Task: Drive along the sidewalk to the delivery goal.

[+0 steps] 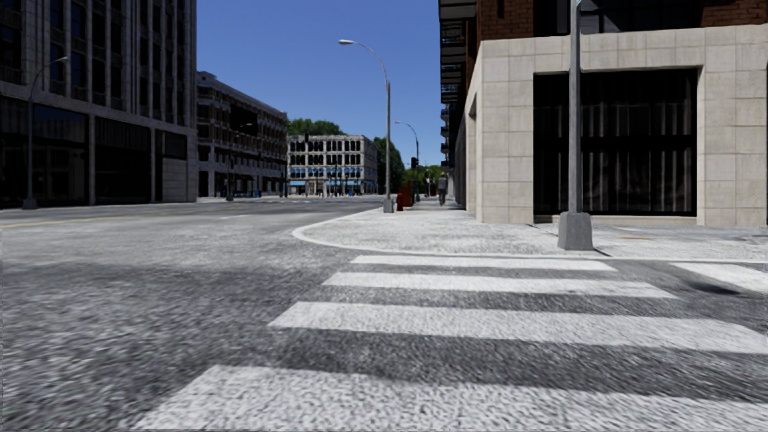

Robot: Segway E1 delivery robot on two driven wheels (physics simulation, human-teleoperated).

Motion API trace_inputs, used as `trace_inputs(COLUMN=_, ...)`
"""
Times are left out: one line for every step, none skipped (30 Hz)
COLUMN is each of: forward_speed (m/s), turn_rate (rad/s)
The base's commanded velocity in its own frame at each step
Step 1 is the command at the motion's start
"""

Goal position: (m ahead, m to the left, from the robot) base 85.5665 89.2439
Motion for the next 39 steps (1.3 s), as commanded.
trace_inputs(forward_speed=2.0, turn_rate=-0.56)
trace_inputs(forward_speed=2.0, turn_rate=-0.56)
trace_inputs(forward_speed=2.0, turn_rate=-0.56)
trace_inputs(forward_speed=2.0, turn_rate=-0.56)
trace_inputs(forward_speed=2.0, turn_rate=-0.56)
trace_inputs(forward_speed=2.0, turn_rate=-0.56)
trace_inputs(forward_speed=2.0, turn_rate=-0.56)
trace_inputs(forward_speed=2.0, turn_rate=-0.56)
trace_inputs(forward_speed=2.0, turn_rate=-0.56)
trace_inputs(forward_speed=2.0, turn_rate=-0.56)
trace_inputs(forward_speed=2.0, turn_rate=-0.56)
trace_inputs(forward_speed=2.0, turn_rate=-0.46)
trace_inputs(forward_speed=2.0, turn_rate=0.0)
trace_inputs(forward_speed=2.0, turn_rate=0.0)
trace_inputs(forward_speed=2.0, turn_rate=0.0)
trace_inputs(forward_speed=2.0, turn_rate=0.0)
trace_inputs(forward_speed=2.0, turn_rate=0.0)
trace_inputs(forward_speed=2.0, turn_rate=0.0)
trace_inputs(forward_speed=2.0, turn_rate=0.0)
trace_inputs(forward_speed=2.0, turn_rate=0.0)
trace_inputs(forward_speed=2.0, turn_rate=0.0)
trace_inputs(forward_speed=2.0, turn_rate=0.0)
trace_inputs(forward_speed=2.0, turn_rate=0.0)
trace_inputs(forward_speed=2.0, turn_rate=0.0)
trace_inputs(forward_speed=2.0, turn_rate=0.0)
trace_inputs(forward_speed=2.0, turn_rate=0.0)
trace_inputs(forward_speed=2.0, turn_rate=0.0)
trace_inputs(forward_speed=2.0, turn_rate=0.0)
trace_inputs(forward_speed=2.0, turn_rate=0.0)
trace_inputs(forward_speed=2.0, turn_rate=0.0)
trace_inputs(forward_speed=2.0, turn_rate=0.0)
trace_inputs(forward_speed=2.0, turn_rate=0.0)
trace_inputs(forward_speed=2.0, turn_rate=0.0)
trace_inputs(forward_speed=2.0, turn_rate=0.0)
trace_inputs(forward_speed=2.0, turn_rate=0.01)
trace_inputs(forward_speed=2.0, turn_rate=0.08)
trace_inputs(forward_speed=2.0, turn_rate=0.16)
trace_inputs(forward_speed=2.0, turn_rate=0.19)
trace_inputs(forward_speed=2.0, turn_rate=0.19)
